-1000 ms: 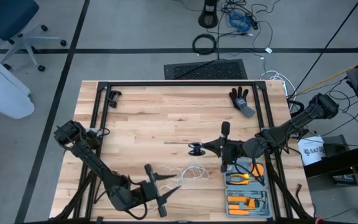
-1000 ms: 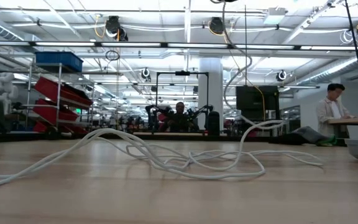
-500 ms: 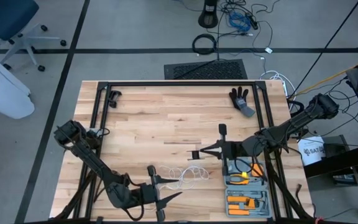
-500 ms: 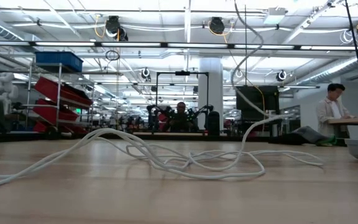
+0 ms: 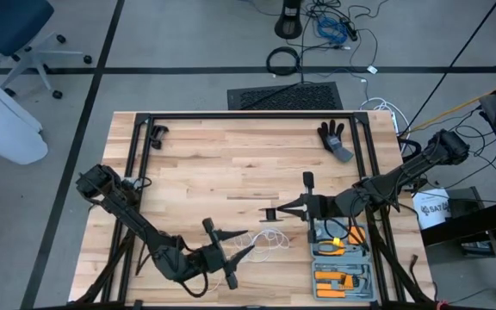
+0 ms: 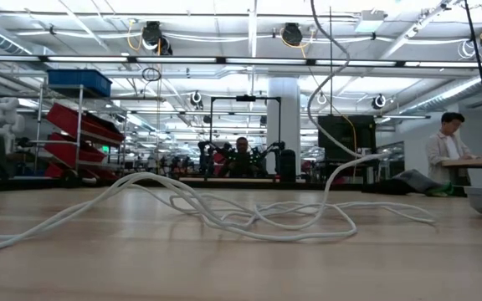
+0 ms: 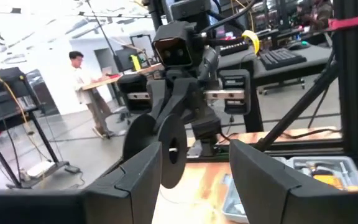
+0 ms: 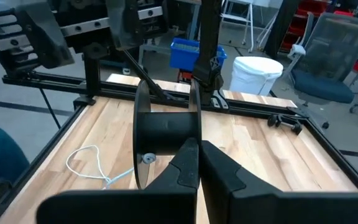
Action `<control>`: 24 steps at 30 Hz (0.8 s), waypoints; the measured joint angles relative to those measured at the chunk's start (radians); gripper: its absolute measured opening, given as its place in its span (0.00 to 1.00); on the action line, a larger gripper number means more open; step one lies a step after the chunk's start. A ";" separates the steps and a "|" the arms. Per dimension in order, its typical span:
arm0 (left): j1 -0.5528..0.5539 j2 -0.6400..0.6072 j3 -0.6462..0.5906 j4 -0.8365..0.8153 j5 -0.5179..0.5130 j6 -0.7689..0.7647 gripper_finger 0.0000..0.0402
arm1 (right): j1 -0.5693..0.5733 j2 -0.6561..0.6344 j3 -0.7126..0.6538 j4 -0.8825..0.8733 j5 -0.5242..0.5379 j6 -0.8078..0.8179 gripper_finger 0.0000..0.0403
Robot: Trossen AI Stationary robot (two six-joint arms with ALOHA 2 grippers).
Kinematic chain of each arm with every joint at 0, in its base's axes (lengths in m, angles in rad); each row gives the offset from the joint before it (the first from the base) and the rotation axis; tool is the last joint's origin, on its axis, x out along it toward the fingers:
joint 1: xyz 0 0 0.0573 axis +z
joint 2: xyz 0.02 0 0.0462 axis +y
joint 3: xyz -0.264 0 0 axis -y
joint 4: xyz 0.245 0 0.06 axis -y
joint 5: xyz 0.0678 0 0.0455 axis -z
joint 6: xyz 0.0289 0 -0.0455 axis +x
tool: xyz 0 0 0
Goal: Coil cords
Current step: Coil the white cable wire onto the spool
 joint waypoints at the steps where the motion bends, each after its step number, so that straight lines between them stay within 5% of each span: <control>1: 0.007 0.000 0.000 -0.002 0.000 0.014 0.48 | -0.001 0.000 0.000 0.002 0.000 -0.005 0.00; 5: 0.038 -0.013 0.000 -0.016 0.018 0.014 0.48 | -0.009 0.000 0.000 0.002 0.000 -0.054 0.00; 13: 0.123 -0.110 0.000 -0.281 0.273 -0.196 0.48 | -0.009 0.000 0.000 0.000 0.000 -0.142 0.00; 17: 0.158 -0.134 0.000 -0.439 0.281 -0.258 0.48 | -0.010 0.000 0.000 0.001 0.000 -0.153 0.00; 24: 0.184 -0.136 0.000 -0.445 0.351 -0.218 0.48 | -0.026 0.000 0.000 0.001 -0.007 -0.154 0.00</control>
